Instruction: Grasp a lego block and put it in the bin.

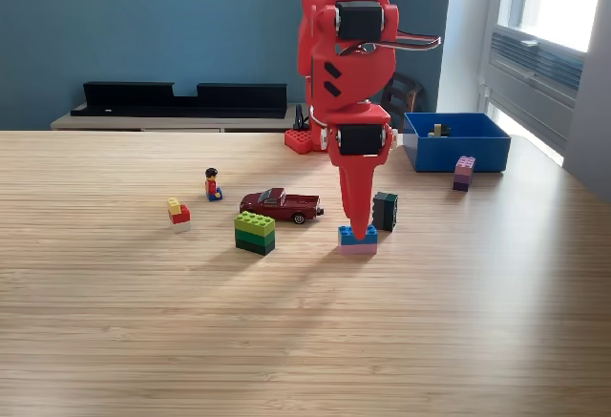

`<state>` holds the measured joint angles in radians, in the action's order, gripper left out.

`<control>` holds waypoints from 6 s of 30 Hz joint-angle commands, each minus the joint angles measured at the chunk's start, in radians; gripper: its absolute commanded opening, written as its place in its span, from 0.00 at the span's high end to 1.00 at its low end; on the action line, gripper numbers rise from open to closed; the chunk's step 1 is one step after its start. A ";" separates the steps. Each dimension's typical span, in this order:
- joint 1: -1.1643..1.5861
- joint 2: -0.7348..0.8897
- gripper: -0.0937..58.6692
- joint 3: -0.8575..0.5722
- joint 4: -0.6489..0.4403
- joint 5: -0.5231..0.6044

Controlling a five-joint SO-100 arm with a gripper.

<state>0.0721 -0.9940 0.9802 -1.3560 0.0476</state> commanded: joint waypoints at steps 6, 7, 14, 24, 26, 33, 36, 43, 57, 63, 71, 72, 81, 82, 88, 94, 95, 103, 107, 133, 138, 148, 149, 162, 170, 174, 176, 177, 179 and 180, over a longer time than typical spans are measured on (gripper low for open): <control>0.020 0.129 0.58 -0.238 -0.092 0.011; 0.021 0.144 0.59 -0.252 -0.100 0.011; 0.029 0.207 0.93 -0.301 -0.123 0.015; 0.038 0.201 1.00 -0.319 -0.179 0.041; 0.040 0.199 1.00 -0.308 -0.193 0.040; 0.037 0.164 1.00 -0.365 -0.313 0.031; 0.037 0.043 1.00 -0.356 -0.327 0.037; 0.067 -0.322 1.00 -0.143 -0.322 0.037; 0.655 -0.808 1.00 0.244 -0.325 -0.121; 0.937 -0.759 1.00 0.313 -0.325 -0.160; 1.167 -0.580 1.00 0.334 -0.325 -0.236; 1.187 -0.560 1.00 0.327 -0.325 -0.244; 1.215 -0.422 1.00 0.130 -0.411 -0.256; 1.210 -0.411 1.00 0.107 -0.420 -0.255; 1.201 -0.385 0.62 0.086 -0.428 -0.285; 1.193 -0.385 0.52 0.083 -0.428 -0.299; 1.192 -0.385 0.53 0.083 -0.428 -0.302; 1.100 -0.397 1.00 0.035 -0.428 -0.279; 0.948 -0.397 1.00 0.017 -0.428 -0.222; 0.135 -0.391 1.00 0.041 -0.420 -0.028; 0.137 -0.391 1.00 0.023 -0.420 -0.026; 0.129 -0.391 1.00 -0.034 -0.420 -0.011; 0.127 -0.391 1.00 -0.041 -0.420 -0.008; 0.109 -0.385 1.00 -0.110 -0.416 0.015; 0.164 -0.383 0.98 -0.080 -0.408 0.003; 0.170 -0.383 0.97 -0.032 -0.405 -0.018; 0.169 -0.383 0.82 -0.003 -0.399 -0.018; 0.170 -0.383 0.72 0.014 -0.391 -0.014; 0.173 -0.383 0.56 0.054 -0.370 0.000; 0.173 -0.383 0.52 0.078 -0.354 0.008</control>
<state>0.2378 -1.3606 1.0324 -1.7303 0.0383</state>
